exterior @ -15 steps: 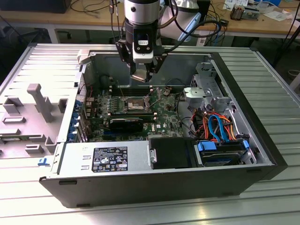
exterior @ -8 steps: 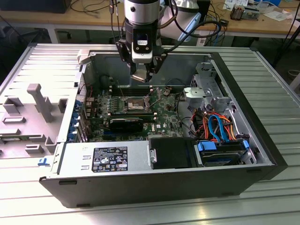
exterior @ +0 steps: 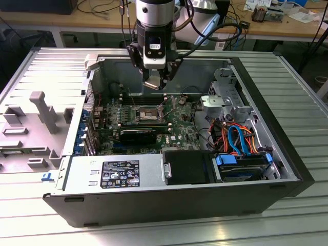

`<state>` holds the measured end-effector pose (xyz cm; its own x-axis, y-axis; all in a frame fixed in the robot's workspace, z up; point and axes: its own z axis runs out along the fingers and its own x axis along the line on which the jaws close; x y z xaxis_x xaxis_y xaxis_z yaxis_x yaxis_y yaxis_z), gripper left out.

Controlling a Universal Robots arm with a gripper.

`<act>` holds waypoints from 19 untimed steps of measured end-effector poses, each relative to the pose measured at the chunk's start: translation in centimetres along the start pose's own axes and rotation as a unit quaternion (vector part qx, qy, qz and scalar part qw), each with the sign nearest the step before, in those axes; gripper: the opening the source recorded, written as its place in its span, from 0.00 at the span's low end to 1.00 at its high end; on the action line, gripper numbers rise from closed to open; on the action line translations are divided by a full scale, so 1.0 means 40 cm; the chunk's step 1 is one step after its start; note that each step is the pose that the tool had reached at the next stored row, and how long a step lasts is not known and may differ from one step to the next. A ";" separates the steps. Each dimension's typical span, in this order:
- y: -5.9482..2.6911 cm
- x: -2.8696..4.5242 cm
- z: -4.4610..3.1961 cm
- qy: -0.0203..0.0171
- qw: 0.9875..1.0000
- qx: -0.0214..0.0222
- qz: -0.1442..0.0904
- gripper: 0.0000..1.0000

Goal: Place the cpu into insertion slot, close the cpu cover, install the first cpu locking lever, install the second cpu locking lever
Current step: 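Place the cpu into insertion slot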

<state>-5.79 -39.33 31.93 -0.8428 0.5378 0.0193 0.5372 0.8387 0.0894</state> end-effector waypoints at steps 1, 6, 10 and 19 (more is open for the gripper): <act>0.000 0.000 0.000 0.000 1.000 0.000 0.002 0.55; 0.000 0.000 0.000 -0.001 1.000 0.000 0.008 0.55; 0.000 0.000 0.000 -0.001 1.000 0.000 0.011 0.55; 0.000 0.000 0.000 -0.002 1.000 0.000 0.019 0.55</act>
<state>-5.79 -39.33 31.93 -0.8212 0.5703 0.0193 0.5695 0.8171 0.0894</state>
